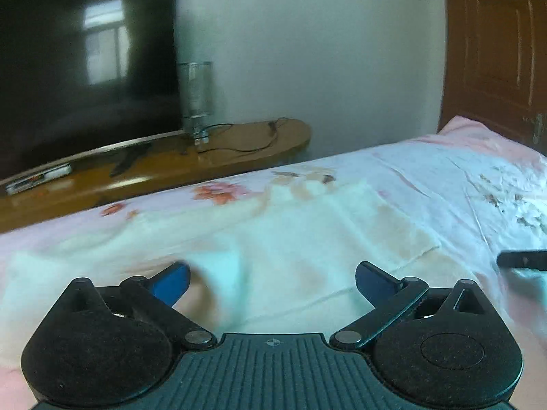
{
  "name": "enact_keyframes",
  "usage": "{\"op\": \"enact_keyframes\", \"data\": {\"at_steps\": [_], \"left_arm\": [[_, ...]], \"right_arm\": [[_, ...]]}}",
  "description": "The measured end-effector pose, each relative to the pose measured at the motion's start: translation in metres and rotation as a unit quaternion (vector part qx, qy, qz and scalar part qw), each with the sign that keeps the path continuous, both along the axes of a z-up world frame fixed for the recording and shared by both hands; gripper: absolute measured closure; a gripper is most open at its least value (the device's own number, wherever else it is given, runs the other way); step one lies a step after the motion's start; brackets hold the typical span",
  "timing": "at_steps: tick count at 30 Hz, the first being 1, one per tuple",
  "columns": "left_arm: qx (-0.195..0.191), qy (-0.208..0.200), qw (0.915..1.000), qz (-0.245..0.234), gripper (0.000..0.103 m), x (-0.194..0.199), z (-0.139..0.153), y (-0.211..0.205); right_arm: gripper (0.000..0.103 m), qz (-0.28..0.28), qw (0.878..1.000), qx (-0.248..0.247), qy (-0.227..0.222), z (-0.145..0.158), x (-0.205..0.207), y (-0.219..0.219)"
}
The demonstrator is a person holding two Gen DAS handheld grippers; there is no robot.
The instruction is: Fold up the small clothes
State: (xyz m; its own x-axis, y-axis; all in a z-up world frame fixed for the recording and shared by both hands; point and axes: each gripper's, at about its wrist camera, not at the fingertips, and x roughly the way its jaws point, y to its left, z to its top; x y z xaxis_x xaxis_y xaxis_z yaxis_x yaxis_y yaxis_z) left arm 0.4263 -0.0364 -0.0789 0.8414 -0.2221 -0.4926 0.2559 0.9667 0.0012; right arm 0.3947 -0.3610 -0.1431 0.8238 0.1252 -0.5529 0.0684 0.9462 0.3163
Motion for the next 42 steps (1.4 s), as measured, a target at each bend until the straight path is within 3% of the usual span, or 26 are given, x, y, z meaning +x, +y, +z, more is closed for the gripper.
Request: {"op": "enact_keyframes", "data": {"at_steps": [3,6,7,8,12,14,17,21,22,23,25,29,32,35,37,40,42], "left_arm": [[-0.032,-0.009,0.995,0.094,0.001,-0.026,0.003,0.062],[-0.059,0.019,0.9832,0.172,0.001,-0.04,-0.01,0.121],[-0.06,0.031,0.9801,0.187,0.005,-0.043,-0.014,0.134],[-0.06,0.043,0.9784,0.193,0.011,-0.044,-0.02,0.144],[-0.092,0.082,0.9719,0.201,0.012,-0.032,-0.038,0.165],[-0.108,0.077,0.9696,0.206,0.012,-0.022,-0.046,0.164],[-0.117,0.073,0.9681,0.209,0.012,-0.017,-0.051,0.165],[-0.117,0.072,0.9678,0.211,0.013,-0.019,-0.053,0.162],[-0.116,0.073,0.968,0.21,0.013,-0.019,-0.053,0.162],[-0.115,0.073,0.9683,0.209,0.013,-0.018,-0.052,0.162],[-0.113,0.074,0.9687,0.208,0.013,-0.018,-0.05,0.162],[-0.099,0.074,0.9699,0.21,0.015,-0.014,-0.049,0.16],[-0.091,0.075,0.9709,0.208,0.015,-0.012,-0.049,0.158],[-0.089,0.077,0.9718,0.205,0.015,-0.011,-0.049,0.157],[-0.08,0.077,0.9728,0.203,0.015,-0.008,-0.048,0.155],[-0.078,0.07,0.9733,0.204,0.035,-0.004,-0.046,0.155],[-0.08,0.068,0.9734,0.204,0.04,-0.001,-0.045,0.157]], "right_arm": [[0.063,0.021,0.999,-0.027,-0.041,0.021,-0.006,0.025],[0.063,0.105,0.991,-0.048,-0.069,0.044,0.006,0.079],[0.063,0.141,0.985,-0.061,-0.076,0.05,0.012,0.103],[0.063,0.177,0.978,-0.077,-0.078,0.054,0.018,0.127],[0.067,0.283,0.943,-0.152,-0.086,0.058,0.042,0.216],[0.067,0.318,0.926,-0.182,-0.089,0.057,0.05,0.245],[0.072,0.359,0.9,-0.236,-0.072,0.052,0.061,0.28],[0.074,0.386,0.874,-0.286,-0.067,0.043,0.064,0.31],[0.076,0.391,0.868,-0.3,-0.066,0.039,0.062,0.314],[0.094,0.393,0.863,-0.311,-0.064,0.038,0.06,0.316],[0.099,0.375,0.876,-0.296,-0.067,0.041,0.071,0.304],[0.099,0.273,0.922,-0.252,-0.111,0.076,0.073,0.255],[0.099,0.188,0.954,-0.203,-0.115,0.093,0.072,0.201],[0.099,0.126,0.966,-0.202,-0.099,0.088,0.068,0.161],[0.099,0.118,0.98,-0.149,-0.062,0.08,0.071,0.135],[0.098,0.126,0.987,-0.095,-0.043,0.073,0.067,0.119],[0.098,0.13,0.987,-0.081,-0.043,0.074,0.062,0.116]]}}
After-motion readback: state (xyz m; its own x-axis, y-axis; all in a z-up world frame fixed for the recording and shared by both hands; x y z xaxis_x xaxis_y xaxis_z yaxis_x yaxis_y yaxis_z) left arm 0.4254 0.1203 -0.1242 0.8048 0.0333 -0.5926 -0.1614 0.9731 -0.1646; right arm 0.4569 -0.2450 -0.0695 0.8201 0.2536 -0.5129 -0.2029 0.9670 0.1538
